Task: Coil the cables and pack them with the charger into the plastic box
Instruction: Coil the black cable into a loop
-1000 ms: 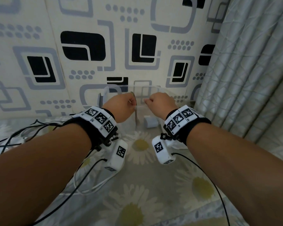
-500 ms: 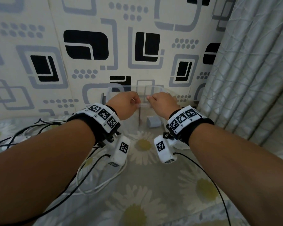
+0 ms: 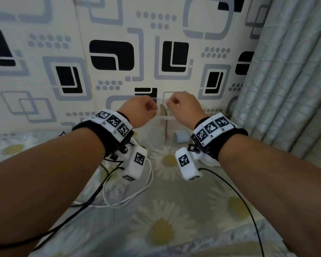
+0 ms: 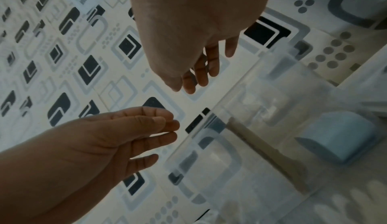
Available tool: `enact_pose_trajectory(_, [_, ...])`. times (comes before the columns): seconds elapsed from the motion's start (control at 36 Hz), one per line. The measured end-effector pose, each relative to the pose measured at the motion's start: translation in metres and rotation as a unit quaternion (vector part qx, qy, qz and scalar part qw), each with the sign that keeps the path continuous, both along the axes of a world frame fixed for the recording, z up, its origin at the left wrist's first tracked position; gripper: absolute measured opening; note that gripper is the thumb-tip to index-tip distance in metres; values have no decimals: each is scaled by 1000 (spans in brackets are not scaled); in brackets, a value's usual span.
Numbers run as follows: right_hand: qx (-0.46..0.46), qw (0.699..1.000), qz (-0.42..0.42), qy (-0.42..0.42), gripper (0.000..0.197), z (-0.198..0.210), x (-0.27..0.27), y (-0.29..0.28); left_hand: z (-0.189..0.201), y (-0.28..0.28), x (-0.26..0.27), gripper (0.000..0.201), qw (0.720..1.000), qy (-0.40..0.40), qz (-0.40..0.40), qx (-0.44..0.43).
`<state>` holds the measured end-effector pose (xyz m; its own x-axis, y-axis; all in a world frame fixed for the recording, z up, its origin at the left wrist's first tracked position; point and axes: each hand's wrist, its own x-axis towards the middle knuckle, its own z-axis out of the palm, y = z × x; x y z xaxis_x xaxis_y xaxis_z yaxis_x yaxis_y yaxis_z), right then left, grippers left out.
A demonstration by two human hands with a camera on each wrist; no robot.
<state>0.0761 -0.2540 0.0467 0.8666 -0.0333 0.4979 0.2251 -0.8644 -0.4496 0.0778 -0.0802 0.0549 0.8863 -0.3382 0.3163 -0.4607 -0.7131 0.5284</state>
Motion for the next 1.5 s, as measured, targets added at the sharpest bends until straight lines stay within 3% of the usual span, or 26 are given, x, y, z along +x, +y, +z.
enact_pose_trajectory(0.08, [13, 999, 36, -11, 23, 7, -9, 16, 4, 15, -10, 12, 1000, 4, 16, -10])
enact_pose_trajectory(0.25, [30, 996, 79, 19, 18, 8, -26, 46, 6, 46, -29, 8, 996, 56, 35, 55])
enact_pose_trajectory(0.47, [52, 976, 122, 172, 16, -12, -48, 74, -13, 76, -58, 23, 974, 176, 41, 134])
enact_pose_trajectory(0.72, [33, 954, 106, 280, 20, -42, -59, 91, -44, 105, -65, 29, 965, 233, 49, 113])
enact_pose_trajectory(0.94, [-18, 957, 120, 263, 23, -62, -53, 102, -61, 113, -70, 13, 958, 276, 36, 72])
enact_pose_trajectory(1.14, [-12, 958, 130, 257, 21, -65, -47, 113, -69, 112, -66, 24, 961, 257, 25, 103])
enact_pose_trajectory(1.28, [-13, 955, 144, 257, 24, -62, -46, 112, -58, 113, -71, 25, 968, 226, 6, 112])
enact_pose_trajectory(1.5, [43, 966, 165, 192, 13, -42, -49, 112, -28, 125, -72, 21, 980, 200, 6, 14])
